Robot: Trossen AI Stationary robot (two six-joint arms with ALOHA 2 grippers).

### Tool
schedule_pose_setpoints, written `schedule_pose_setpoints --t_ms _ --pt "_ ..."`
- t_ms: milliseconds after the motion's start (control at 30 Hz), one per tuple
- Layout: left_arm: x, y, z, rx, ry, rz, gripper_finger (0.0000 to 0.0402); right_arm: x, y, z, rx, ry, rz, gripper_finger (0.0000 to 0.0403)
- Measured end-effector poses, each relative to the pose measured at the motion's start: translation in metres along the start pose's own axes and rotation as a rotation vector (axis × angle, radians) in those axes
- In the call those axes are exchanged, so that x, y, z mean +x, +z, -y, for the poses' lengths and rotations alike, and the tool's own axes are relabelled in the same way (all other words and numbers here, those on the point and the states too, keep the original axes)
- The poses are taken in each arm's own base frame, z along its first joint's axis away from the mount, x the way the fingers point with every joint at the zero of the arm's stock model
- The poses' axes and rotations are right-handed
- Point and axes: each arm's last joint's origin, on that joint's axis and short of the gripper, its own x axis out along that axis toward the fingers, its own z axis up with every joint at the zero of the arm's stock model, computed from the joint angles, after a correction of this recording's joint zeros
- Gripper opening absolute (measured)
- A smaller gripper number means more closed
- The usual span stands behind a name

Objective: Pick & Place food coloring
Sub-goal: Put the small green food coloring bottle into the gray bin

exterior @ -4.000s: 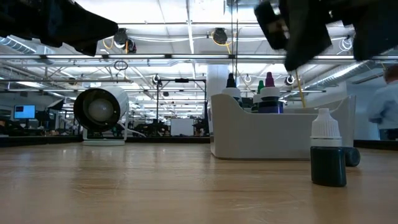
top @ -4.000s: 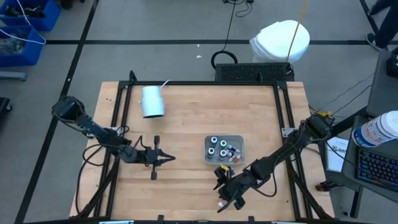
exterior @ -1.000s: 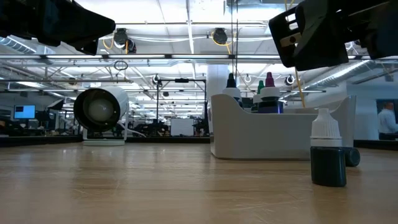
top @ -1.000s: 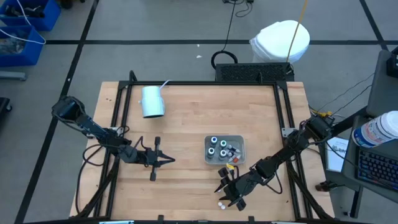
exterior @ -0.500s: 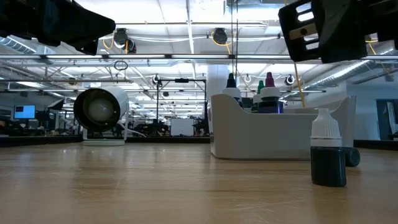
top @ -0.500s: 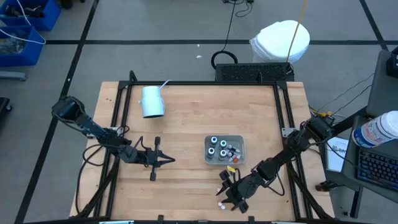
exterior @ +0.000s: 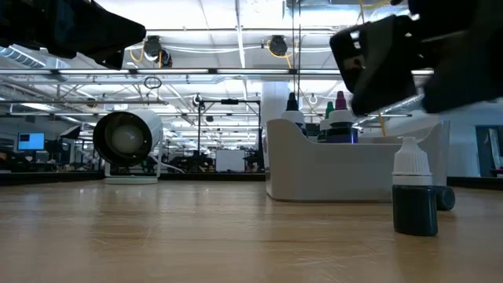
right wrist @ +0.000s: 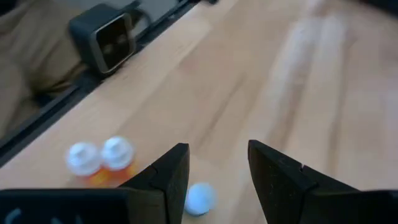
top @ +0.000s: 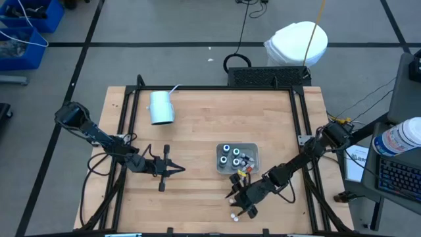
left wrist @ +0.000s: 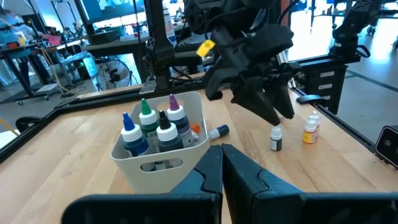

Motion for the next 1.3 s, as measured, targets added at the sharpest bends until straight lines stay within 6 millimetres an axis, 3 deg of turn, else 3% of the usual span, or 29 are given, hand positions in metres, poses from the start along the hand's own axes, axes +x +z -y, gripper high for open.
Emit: schedule_pose_setpoints --t_ms 967,1300 --pt "0.0 0.001 0.0 -0.006 0.0 0.008 0.001 -0.001 -0.009 -0.002 0.074 0.024 -0.094 0.0153" --pt "0.0 0.001 0.0 -0.015 0.0 0.01 0.001 0.013 -0.02 -0.006 0.092 -0.001 -0.096 0.0153"
